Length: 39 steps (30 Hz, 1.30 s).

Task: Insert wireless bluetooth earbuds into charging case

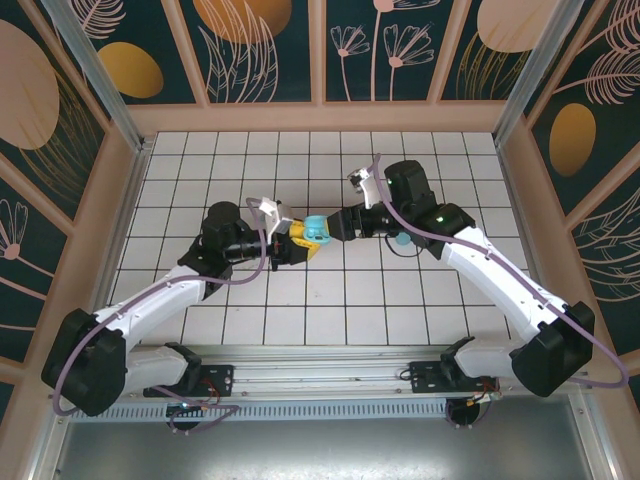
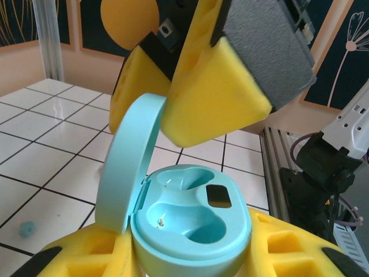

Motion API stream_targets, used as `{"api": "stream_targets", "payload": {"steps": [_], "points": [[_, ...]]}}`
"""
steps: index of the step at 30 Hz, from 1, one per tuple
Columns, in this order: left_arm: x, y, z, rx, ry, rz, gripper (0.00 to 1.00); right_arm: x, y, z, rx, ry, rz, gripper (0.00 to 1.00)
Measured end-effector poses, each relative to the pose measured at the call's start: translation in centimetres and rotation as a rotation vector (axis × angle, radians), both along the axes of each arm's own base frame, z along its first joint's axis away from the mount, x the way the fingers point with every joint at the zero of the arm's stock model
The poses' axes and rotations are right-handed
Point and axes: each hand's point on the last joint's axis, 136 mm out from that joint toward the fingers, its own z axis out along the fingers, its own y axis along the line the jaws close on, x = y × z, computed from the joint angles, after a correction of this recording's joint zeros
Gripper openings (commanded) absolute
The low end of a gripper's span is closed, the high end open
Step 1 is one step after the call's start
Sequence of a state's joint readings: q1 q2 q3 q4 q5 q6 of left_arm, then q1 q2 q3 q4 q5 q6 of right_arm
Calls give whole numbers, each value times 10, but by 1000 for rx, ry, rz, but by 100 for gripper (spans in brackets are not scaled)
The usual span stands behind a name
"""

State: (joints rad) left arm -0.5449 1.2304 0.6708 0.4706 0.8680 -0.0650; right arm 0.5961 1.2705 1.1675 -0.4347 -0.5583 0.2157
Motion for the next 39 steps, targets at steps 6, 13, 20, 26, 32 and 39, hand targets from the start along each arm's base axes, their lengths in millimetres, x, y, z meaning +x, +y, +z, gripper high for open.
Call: {"api": "stream_targets", "payload": {"steps": [6, 13, 20, 26, 32, 39], "points": [[1, -1, -3, 2, 17, -10, 16, 0, -1, 1, -5, 0, -3, 68], [0, -1, -2, -3, 24, -13, 14, 3, 0, 1, -5, -14, -5, 67], [4, 1, -2, -3, 22, 2, 12, 17, 11, -10, -15, 33, -11, 66], [9, 1, -9, 9, 40, 11, 11, 21, 13, -21, -27, 81, -23, 66], [14, -2, -17, 20, 59, 9, 10, 22, 9, -28, -41, 120, -45, 66], [23, -5, -18, 17, 62, 8, 10, 27, 3, -28, -40, 121, -64, 67]]}}
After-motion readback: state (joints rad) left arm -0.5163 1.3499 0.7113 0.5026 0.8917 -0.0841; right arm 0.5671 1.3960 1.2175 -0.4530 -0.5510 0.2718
